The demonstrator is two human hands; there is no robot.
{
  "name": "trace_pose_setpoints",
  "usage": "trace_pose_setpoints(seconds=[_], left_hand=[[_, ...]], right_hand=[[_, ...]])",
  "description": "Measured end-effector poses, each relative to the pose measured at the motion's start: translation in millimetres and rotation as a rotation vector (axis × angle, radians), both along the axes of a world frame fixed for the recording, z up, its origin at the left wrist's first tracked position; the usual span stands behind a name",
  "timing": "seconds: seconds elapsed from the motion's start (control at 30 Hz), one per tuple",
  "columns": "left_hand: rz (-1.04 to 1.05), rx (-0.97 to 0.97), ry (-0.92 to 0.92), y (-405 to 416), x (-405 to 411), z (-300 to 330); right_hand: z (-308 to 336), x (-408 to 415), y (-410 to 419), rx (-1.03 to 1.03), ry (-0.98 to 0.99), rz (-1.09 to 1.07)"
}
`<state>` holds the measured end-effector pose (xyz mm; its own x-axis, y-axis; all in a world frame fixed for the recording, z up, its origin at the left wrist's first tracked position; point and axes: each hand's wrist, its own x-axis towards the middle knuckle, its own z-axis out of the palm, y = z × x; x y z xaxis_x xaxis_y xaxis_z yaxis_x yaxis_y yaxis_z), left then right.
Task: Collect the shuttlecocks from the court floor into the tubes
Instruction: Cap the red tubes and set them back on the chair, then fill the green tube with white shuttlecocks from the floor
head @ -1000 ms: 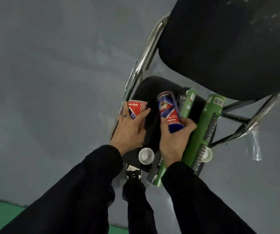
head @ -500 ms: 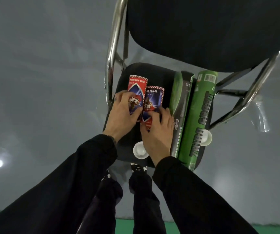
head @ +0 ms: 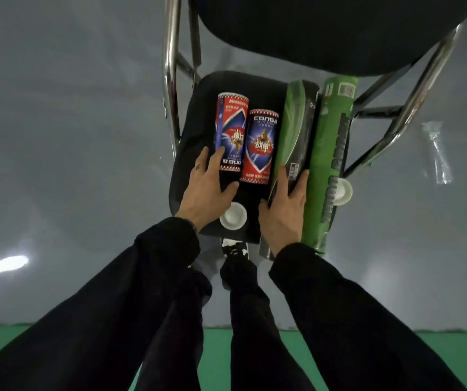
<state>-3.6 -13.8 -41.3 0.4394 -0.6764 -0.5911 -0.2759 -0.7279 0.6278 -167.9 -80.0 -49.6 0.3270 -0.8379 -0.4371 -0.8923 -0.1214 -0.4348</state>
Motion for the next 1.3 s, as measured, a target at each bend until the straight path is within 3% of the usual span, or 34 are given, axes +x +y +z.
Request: trace_pose_setpoints(seconds=[0.1, 0.17, 0.33, 0.47, 0.6, 0.87, 1.07, 1.3], left_hand=[[0.002, 0.016, 0.031, 2.5, -7.6, 5.1], [0.019, 0.02, 0.021, 4.3, -12.3, 10.8], [0.156, -0.024, -0.019, 5.9, -23.3, 56.4], [0.45, -0.187, 0.079, 7.5, -31.4, 118.5], [0.8, -0.326, 0.242, 22.4, -28.7, 203.8], [1.093, -0.474, 0.254, 125.5, -21.7, 333.6], [1.39, -0.626, 0.159, 247.6, -49.0, 372.8], [1.721, -0.769, 0.081, 431.9, -135.4, 387.0]], right_hand=[[5.5, 2.1, -2.2, -0.034, 0.119, 0.048], [14.0, 4.0, -4.9, -0.006, 0.091, -0.018], [68.2, -8.4, 0.0, 0.067, -0.213, -0.219], [145.6, -17.5, 13.4, 0.238, -0.46, -0.213], [226.8, -3.3, 32.3, 0.371, -0.64, 0.076], [325.9, 50.6, 98.1, 0.508, -0.587, 0.61], [370.1, 66.9, 193.6, 0.532, -0.573, 0.964], [398.9, 32.4, 365.0, 0.68, -0.482, 1.227]])
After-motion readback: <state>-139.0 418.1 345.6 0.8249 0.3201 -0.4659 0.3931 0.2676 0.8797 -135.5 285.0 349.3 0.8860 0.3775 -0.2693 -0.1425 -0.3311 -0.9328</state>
